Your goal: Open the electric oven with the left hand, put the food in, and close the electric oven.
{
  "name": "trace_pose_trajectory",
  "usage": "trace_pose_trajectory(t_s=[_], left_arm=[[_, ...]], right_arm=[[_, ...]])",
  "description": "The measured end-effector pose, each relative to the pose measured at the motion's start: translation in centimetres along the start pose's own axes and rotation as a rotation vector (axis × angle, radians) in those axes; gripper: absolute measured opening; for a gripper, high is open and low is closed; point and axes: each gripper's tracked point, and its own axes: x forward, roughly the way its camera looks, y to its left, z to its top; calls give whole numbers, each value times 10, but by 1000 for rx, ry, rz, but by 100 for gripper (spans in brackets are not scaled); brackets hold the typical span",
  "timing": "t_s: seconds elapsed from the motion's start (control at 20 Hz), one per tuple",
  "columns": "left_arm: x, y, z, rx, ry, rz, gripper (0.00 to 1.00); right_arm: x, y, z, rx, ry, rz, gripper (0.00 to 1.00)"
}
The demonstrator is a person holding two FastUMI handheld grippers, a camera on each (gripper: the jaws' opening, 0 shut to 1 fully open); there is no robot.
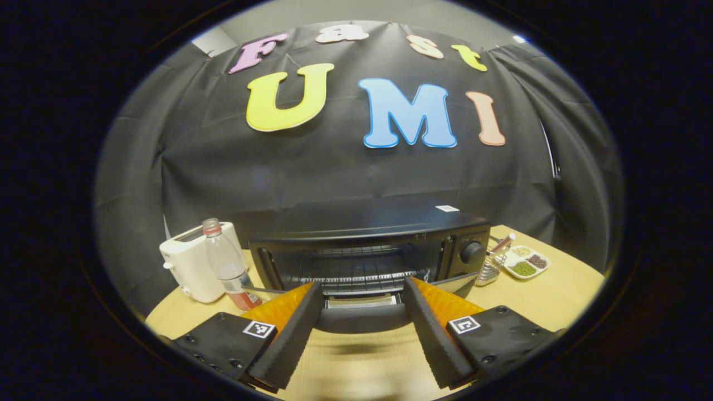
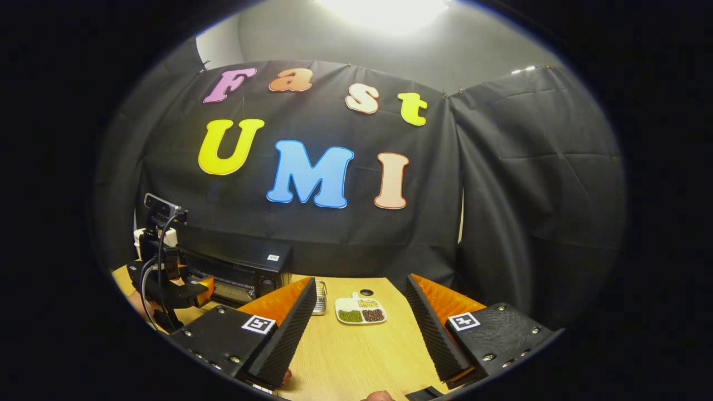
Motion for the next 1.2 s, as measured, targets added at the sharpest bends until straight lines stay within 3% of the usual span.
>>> trace_pose_trajectory(t_s=[0.1,1.2], left_arm=[[-6,0,-8,1,12,7,100],[-39,-11,-113,-53,195,21,98]], right_arm=[[-3,-1,-3,-4,7,9,97],[-15,11,-34,-18,90,158,97]])
